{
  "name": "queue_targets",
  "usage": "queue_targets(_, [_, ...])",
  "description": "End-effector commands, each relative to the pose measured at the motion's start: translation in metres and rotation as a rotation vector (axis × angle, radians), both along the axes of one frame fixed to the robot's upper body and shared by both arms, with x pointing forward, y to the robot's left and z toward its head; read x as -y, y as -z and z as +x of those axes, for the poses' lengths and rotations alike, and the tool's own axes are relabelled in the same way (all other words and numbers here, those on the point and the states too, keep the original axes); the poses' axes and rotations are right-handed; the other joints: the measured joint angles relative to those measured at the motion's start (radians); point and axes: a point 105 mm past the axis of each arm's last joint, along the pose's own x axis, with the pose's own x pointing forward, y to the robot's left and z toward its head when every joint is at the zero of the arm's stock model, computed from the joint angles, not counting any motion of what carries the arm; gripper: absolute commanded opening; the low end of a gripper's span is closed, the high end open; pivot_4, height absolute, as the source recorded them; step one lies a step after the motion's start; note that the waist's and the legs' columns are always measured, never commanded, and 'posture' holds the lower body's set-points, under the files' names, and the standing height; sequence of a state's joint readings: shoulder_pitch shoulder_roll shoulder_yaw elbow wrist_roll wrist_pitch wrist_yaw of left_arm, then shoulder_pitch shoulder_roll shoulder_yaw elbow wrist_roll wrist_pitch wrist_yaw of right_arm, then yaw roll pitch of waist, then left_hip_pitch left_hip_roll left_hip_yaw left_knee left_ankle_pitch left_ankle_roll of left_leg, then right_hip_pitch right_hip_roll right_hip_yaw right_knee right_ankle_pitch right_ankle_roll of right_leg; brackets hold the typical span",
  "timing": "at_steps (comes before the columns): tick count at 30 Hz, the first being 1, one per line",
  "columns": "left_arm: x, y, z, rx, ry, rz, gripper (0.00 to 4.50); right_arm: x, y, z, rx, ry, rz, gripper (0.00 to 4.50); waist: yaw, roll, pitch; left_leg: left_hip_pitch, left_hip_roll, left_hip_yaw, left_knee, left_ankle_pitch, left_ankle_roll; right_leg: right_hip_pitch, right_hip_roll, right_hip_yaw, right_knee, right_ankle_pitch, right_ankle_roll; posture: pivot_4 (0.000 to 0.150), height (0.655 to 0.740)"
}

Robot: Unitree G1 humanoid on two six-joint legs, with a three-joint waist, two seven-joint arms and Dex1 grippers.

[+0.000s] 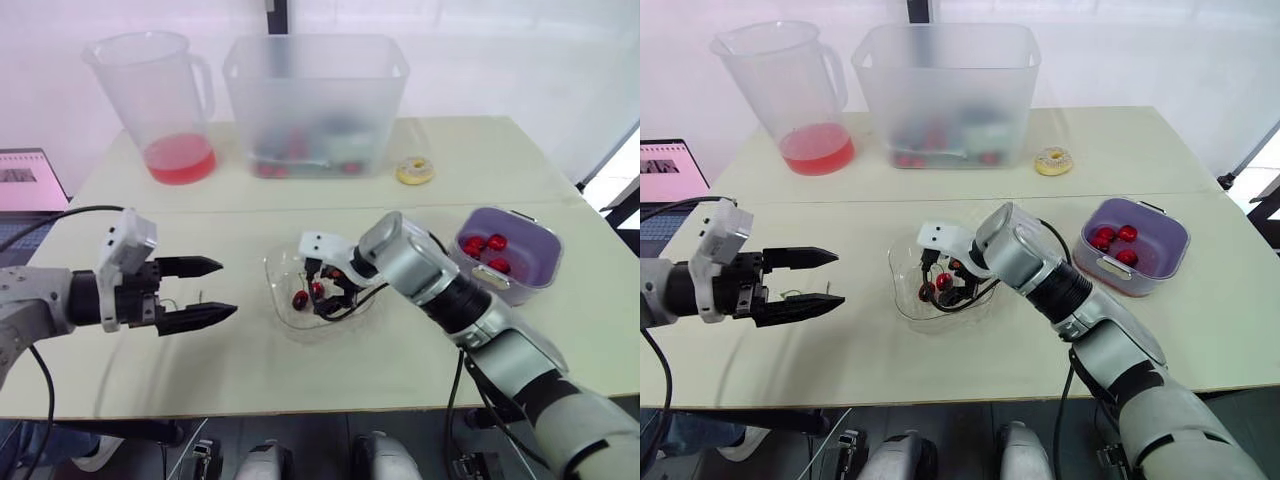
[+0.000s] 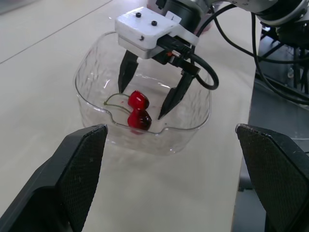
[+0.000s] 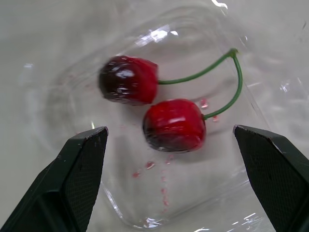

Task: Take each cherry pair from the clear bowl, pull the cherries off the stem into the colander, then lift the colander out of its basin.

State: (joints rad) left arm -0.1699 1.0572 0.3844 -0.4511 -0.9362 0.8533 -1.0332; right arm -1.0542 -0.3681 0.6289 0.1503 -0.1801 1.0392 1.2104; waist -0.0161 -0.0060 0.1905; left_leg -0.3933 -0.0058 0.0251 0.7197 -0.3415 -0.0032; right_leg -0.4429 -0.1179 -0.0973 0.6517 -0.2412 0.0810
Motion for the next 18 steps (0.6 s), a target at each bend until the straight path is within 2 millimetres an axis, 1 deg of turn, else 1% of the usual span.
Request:
queue_targets(1, [-0.001,-0.0064,-0.0008,0.039,0.005,0.024,4.5,-0.0056,-0.0046,0.0017,0.031,-0.016,0.013,4.45,0.0,0.0,0.0,0.0,0.0,0.0,0.0,0.0,0.0,0.0,0.0,0.0,0.0,0.0,0.0,0.15,0.6886])
queue_targets(3, [-0.0013,-0.0059,-0.0008,0.041,0.004,0.026,4.5,-0.0051,-0.0011,0.0034,0.035,-0.013,0.007,4.45,-0.001,0.0,0.0,0.0,0.0,0.0,0.0,0.0,0.0,0.0,0.0,0.0,0.0,0.0,0.0,0.15,0.6886])
queue_targets(4, [-0.0014,-0.0056,-0.0008,0.041,0.003,0.026,4.5,-0.0052,0.0003,0.004,0.034,-0.011,0.007,3.87,-0.001,0.0,0.0,0.0,0.0,0.0,0.0,0.0,0.0,0.0,0.0,0.0,0.0,0.0,0.0,0.15,0.6886])
queue_targets(5, [-0.0015,-0.0054,-0.0008,0.041,0.002,0.026,4.5,-0.0054,0.001,0.0043,0.032,-0.009,0.008,3.51,-0.001,0.0,0.0,0.0,0.0,0.0,0.0,0.0,0.0,0.0,0.0,0.0,0.0,0.0,0.0,0.15,0.6886])
queue_targets(7, [-0.0017,-0.0046,-0.0007,0.042,-0.002,0.028,4.5,-0.0066,0.0012,0.0049,0.034,-0.01,0.009,2.64,-0.001,0.0,0.0,0.0,0.0,0.0,0.0,0.0,0.0,0.0,0.0,0.0,0.0,0.0,0.0,0.15,0.6886])
queue_targets(9, [-0.0017,-0.0042,-0.0009,0.042,-0.003,0.029,4.5,-0.0072,0.0008,0.005,0.039,-0.017,0.006,1.58,-0.001,0.0,0.0,0.0,0.0,0.0,0.0,0.0,0.0,0.0,0.0,0.0,0.0,0.0,0.0,0.15,0.6886])
queue_targets(18, [-0.001,-0.0027,0.0,0.044,-0.004,0.028,4.5,-0.0071,-0.0039,0.0032,0.045,-0.041,-0.005,1.58,0.0,0.0,0.0,0.0,0.0,0.0,0.0,0.0,0.0,0.0,0.0,0.0,0.0,0.0,0.0,0.15,0.6886])
